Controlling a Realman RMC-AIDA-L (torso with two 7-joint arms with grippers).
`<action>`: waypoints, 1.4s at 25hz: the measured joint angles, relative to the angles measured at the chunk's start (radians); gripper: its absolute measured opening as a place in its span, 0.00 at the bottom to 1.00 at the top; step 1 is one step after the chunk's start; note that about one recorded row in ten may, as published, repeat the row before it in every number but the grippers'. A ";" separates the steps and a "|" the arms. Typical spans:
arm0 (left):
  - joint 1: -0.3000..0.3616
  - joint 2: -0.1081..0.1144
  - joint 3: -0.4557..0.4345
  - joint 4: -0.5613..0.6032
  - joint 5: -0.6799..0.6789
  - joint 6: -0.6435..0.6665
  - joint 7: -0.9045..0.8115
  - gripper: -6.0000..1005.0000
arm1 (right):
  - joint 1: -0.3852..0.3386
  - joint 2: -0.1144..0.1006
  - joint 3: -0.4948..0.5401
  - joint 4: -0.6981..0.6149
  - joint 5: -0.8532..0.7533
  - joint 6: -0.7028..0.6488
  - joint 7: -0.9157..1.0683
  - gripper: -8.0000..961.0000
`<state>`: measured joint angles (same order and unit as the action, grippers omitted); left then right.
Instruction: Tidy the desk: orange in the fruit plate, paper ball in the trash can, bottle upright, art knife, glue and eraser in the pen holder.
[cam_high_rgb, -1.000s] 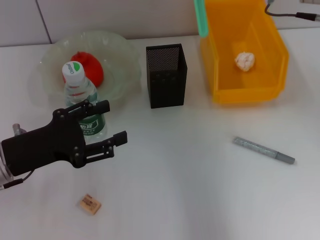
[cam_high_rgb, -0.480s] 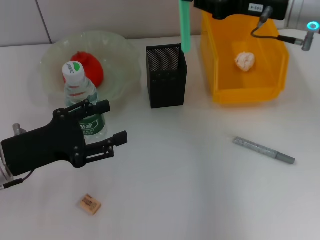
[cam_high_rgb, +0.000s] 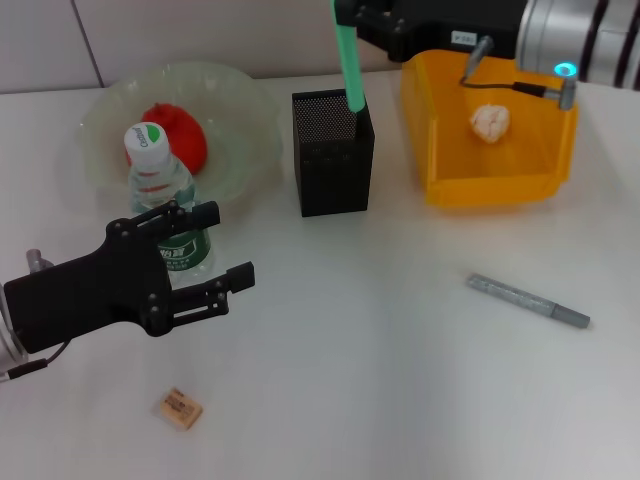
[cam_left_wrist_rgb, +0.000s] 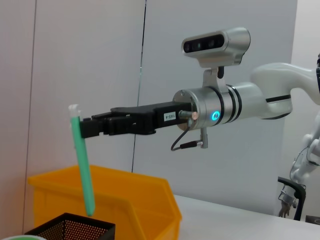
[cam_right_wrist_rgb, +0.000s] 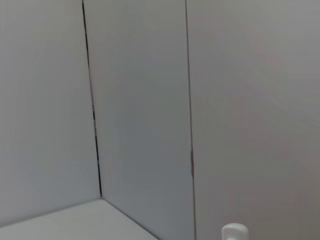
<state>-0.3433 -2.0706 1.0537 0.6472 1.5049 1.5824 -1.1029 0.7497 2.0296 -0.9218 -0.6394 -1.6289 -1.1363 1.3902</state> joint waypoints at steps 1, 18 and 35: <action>-0.002 0.000 -0.001 -0.003 0.000 -0.001 0.000 0.81 | 0.008 0.003 0.000 0.017 0.000 0.014 -0.021 0.17; -0.010 0.001 -0.001 -0.011 0.000 -0.006 0.011 0.81 | 0.027 0.049 0.000 0.126 0.042 0.105 -0.167 0.20; -0.004 0.001 -0.001 -0.024 0.000 0.000 0.014 0.81 | 0.002 0.049 -0.001 0.100 0.053 0.090 -0.162 0.41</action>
<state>-0.3476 -2.0693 1.0522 0.6227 1.5049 1.5825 -1.0890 0.7515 2.0785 -0.9224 -0.5393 -1.5762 -1.0465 1.2278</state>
